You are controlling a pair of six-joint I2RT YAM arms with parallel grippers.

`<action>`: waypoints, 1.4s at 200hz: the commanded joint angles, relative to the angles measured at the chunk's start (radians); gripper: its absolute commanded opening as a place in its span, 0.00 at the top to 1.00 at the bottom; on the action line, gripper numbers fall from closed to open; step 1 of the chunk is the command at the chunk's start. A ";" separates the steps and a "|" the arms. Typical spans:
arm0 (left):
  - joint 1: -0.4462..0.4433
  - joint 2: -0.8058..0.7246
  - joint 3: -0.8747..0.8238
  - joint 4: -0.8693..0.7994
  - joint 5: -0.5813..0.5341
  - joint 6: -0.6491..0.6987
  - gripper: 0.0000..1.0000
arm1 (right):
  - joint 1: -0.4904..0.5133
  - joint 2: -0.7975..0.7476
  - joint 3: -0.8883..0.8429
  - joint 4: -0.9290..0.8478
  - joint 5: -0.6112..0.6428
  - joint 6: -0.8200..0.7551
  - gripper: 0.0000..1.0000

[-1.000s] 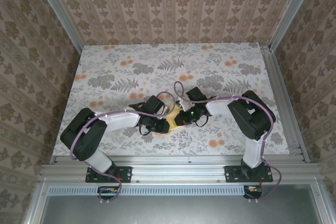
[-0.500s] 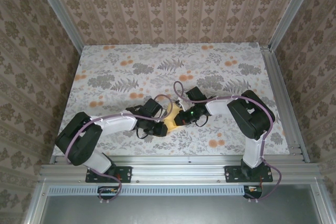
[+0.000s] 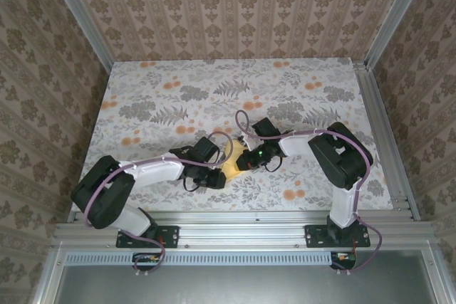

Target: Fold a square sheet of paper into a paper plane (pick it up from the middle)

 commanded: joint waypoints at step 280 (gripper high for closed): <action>-0.044 -0.178 0.045 -0.216 -0.121 0.001 0.72 | -0.011 0.052 -0.019 -0.109 0.090 -0.041 0.94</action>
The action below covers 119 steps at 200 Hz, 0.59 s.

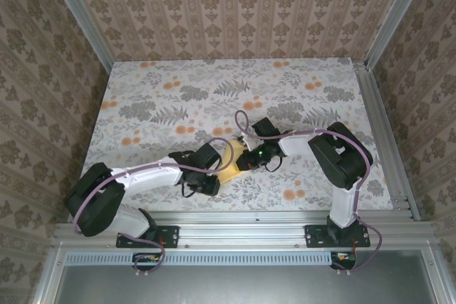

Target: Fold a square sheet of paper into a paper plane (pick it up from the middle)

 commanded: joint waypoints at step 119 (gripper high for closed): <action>0.101 0.072 0.015 0.199 0.221 0.006 0.74 | -0.011 0.045 -0.007 -0.110 0.076 -0.026 0.94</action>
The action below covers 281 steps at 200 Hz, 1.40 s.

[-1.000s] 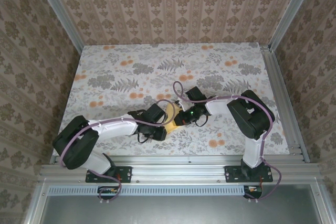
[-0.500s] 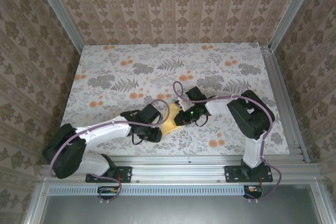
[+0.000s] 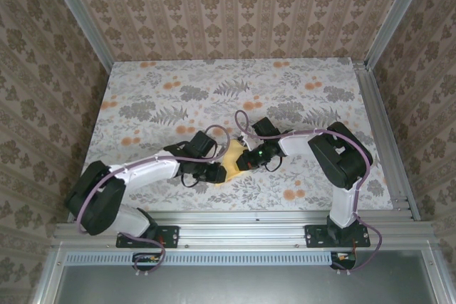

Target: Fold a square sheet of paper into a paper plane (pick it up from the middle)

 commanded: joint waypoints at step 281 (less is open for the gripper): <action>0.037 -0.136 -0.009 -0.045 0.073 -0.007 0.74 | -0.019 0.066 -0.011 -0.116 0.063 -0.051 0.94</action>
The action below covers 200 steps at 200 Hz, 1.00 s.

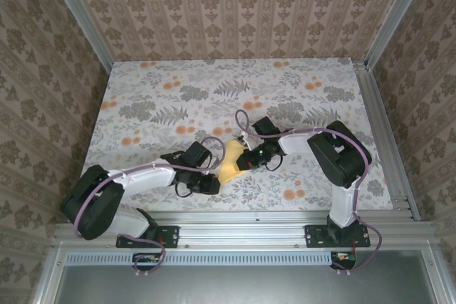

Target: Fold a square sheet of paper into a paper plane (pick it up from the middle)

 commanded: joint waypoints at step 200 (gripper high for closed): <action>0.027 0.281 0.025 0.190 0.058 0.044 0.77 | -0.006 -0.055 0.022 -0.147 0.132 -0.010 0.89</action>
